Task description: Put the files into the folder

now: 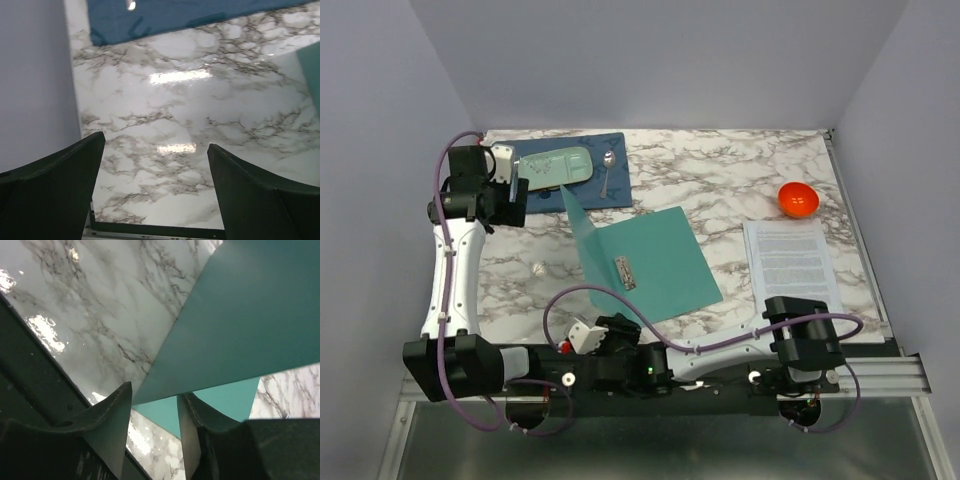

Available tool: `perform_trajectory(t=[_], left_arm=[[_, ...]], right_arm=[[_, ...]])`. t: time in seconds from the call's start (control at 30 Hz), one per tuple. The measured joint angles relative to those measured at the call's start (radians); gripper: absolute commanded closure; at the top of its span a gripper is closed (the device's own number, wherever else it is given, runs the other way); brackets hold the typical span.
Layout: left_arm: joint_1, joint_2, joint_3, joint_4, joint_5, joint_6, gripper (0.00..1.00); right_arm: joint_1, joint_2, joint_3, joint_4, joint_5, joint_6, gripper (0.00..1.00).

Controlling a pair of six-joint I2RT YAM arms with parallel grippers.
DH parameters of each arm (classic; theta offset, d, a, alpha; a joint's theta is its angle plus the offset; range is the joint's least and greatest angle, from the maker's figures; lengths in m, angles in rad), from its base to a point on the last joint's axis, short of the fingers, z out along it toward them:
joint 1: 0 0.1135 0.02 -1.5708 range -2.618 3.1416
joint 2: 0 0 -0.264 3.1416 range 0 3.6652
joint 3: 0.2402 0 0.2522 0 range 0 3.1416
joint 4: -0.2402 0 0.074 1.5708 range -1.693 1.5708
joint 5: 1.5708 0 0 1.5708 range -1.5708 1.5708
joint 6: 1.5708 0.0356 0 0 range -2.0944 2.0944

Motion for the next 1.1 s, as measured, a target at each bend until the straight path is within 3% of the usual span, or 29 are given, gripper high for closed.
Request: perform_trajectory(t=[0.07,0.13,0.53,0.83,0.97,1.1], left_arm=[[0.059,-0.014,0.0,0.002,-0.02,0.01,0.01],[0.102,-0.025,0.0,0.002,-0.031,0.019,0.01],[0.193,-0.065,-0.04,-0.003,-0.014,0.037,0.01],[0.201,-0.041,-0.082,0.006,0.036,0.035,0.01],[0.201,-0.017,-0.103,0.013,0.05,0.033,0.01],[0.201,-0.014,-0.117,0.013,0.058,0.035,0.01]], right_arm=[[0.0,0.016,0.019,-0.026,-0.036,0.002,0.31],[-0.003,0.036,0.046,-0.041,-0.064,0.005,0.27],[-0.038,0.122,0.156,-0.087,-0.362,-0.043,0.2],[-0.094,-0.179,-0.118,-0.124,-0.461,0.111,0.2],[-0.203,-0.257,-0.137,-0.122,-0.49,0.175,0.2],[-0.389,-0.209,-0.082,-0.126,-0.509,0.212,0.2]])
